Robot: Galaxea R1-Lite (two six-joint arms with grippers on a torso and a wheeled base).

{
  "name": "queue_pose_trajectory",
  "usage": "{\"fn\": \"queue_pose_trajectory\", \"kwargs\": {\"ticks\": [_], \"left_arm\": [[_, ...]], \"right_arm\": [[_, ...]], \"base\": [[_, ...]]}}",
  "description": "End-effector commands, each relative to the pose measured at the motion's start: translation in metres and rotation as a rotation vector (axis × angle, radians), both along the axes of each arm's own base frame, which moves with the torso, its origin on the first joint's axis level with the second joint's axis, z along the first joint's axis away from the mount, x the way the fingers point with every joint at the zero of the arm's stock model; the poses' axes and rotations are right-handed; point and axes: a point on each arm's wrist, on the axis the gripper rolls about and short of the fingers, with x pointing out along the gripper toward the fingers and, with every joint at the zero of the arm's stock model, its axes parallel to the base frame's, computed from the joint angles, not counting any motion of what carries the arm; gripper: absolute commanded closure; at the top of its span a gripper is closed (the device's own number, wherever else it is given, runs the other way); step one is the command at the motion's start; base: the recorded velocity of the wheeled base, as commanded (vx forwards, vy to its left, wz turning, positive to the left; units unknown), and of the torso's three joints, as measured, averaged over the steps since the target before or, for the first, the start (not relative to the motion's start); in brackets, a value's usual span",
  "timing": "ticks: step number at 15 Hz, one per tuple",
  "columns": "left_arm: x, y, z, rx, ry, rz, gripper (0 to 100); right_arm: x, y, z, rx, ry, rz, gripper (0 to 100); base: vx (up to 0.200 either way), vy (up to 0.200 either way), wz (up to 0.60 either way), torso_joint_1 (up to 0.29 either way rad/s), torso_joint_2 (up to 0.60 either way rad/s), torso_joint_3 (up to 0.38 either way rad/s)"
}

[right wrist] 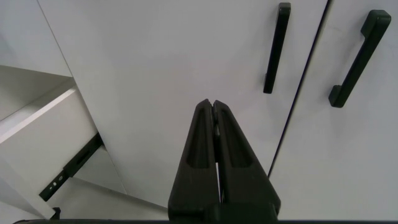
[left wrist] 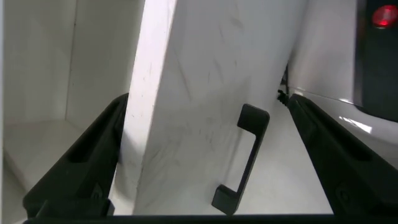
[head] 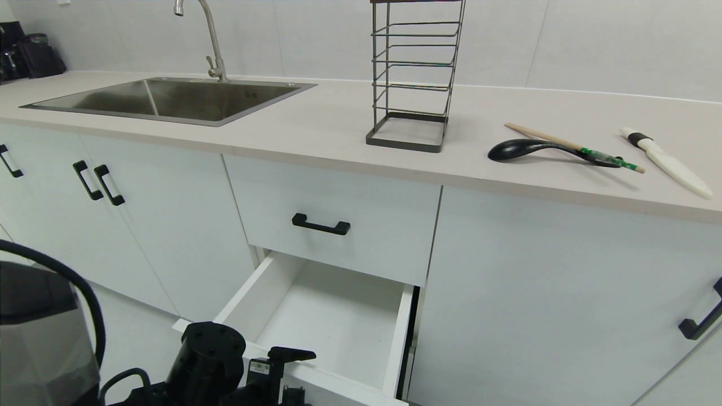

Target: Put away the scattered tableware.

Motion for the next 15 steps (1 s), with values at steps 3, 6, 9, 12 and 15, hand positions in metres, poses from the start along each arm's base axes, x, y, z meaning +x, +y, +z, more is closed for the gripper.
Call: {"fn": "queue_pose_trajectory", "kwargs": {"ticks": [3, 6, 9, 12, 15], "left_arm": [[-0.009, 0.004, 0.027, -0.084, -0.088, -0.011, 0], [-0.019, -0.008, 0.054, -0.188, -0.189, -0.081, 0], [-0.020, -0.025, 0.106, -0.413, -0.306, -0.101, 0], [-0.007, 0.029, 0.143, -0.555, -0.448, 0.394, 0], [-0.005, 0.062, 0.161, -0.753, -0.428, 0.738, 0]], "right_arm": [[0.000, 0.000, 0.000, 0.000, 0.000, 0.000, 100], [0.000, 0.000, 0.000, 0.000, 0.000, 0.002, 100], [0.000, 0.000, 0.000, 0.000, 0.000, 0.002, 100], [0.000, 0.000, 0.000, 0.000, 0.000, 0.000, 100], [0.000, 0.000, 0.000, 0.000, 0.000, 0.000, 100]], "base": [[0.000, 0.000, 0.00, 0.000, 0.00, 0.000], [0.000, 0.000, 0.00, 0.000, 0.00, 0.000], [0.000, 0.000, 0.00, 0.000, 0.00, 0.000], [0.000, 0.000, 0.00, 0.000, 0.00, 0.000], [0.000, 0.000, 0.00, 0.000, 0.00, 0.000]]}}
